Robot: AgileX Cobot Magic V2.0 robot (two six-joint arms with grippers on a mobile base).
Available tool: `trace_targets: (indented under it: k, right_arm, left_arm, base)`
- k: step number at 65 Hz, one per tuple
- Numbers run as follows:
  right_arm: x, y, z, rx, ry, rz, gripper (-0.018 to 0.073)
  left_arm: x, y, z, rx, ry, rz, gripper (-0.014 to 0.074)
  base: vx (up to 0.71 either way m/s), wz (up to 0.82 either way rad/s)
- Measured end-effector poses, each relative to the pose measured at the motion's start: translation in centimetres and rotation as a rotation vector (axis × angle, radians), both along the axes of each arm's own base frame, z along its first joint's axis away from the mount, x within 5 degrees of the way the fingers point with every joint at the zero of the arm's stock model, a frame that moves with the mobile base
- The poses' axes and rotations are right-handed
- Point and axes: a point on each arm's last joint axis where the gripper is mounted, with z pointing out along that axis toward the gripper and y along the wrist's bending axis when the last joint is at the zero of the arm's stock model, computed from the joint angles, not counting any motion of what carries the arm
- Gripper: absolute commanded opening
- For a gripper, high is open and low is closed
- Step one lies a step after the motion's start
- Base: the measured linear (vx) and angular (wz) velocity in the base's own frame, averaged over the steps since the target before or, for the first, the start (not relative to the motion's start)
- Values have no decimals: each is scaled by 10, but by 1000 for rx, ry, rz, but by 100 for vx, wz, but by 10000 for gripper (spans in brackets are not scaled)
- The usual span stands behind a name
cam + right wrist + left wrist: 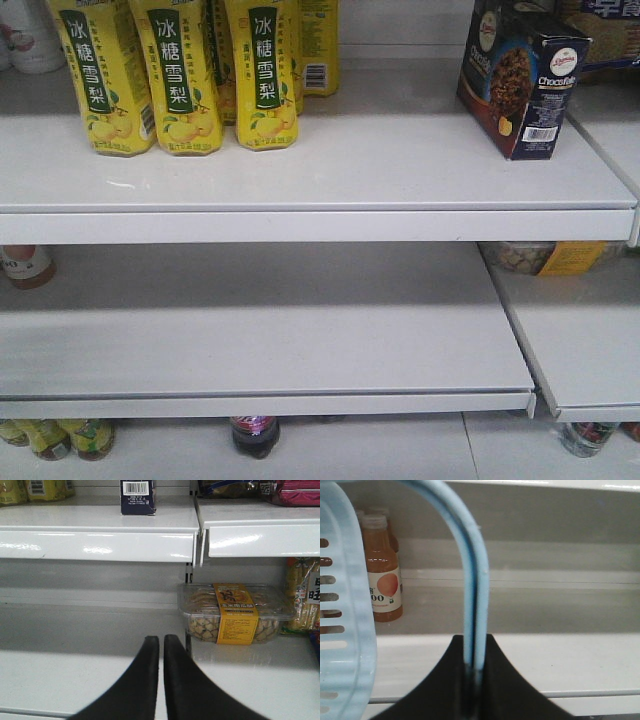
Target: Left arm holds basket, right arm returns cookies
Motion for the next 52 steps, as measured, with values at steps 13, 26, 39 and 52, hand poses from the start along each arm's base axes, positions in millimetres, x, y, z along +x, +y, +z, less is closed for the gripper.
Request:
trace_targets:
  k: [13,26,39,52]
  right_arm:
    - [0,0,0,0,0,0,-11]
    - [0,0,0,0,0,0,-11]
    - [0,0,0,0,0,0,-11]
    - [0,0,0,0,-2,-1,-11]
  left_arm:
    - [0,0,0,0,0,0,-3]
    - [0,0,0,0,0,0,-3]
    - [0,0,0,0,0,0,-3]
    - [0,0,0,0,0,0,-3]
  base:
    - [0,0]
    - [0,0]
    - [0,0]
    - [0,0]
